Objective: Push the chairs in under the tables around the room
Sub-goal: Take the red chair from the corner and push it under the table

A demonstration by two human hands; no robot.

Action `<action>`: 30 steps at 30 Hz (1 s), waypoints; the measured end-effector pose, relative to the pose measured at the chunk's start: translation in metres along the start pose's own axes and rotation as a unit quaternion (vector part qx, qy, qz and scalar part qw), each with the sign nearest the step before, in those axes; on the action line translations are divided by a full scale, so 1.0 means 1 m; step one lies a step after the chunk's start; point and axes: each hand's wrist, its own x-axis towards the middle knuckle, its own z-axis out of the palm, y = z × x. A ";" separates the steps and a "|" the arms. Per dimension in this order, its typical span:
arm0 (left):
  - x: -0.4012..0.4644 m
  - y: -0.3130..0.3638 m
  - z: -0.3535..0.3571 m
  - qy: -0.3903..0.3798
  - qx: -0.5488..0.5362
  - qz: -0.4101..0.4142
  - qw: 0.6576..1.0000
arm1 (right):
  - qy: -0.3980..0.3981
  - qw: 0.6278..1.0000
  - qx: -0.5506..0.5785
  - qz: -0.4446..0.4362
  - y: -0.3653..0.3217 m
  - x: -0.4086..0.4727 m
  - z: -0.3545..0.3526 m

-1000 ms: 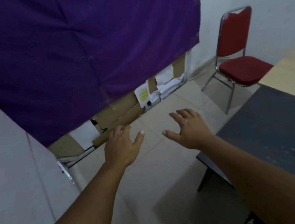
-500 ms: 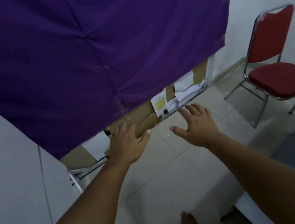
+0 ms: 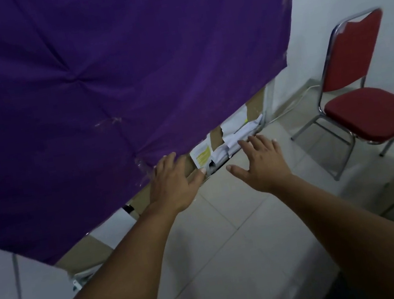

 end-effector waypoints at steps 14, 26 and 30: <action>0.225 -0.009 0.026 -0.034 -0.035 0.088 0.995 | 0.027 0.994 -0.024 0.104 0.040 0.164 0.020; 0.382 0.019 0.041 -0.085 -0.012 0.197 0.977 | 0.038 0.976 -0.050 0.208 0.082 0.264 0.016; 0.426 0.042 0.060 -0.099 -0.020 0.216 0.971 | 0.038 0.971 -0.043 0.231 0.113 0.292 0.020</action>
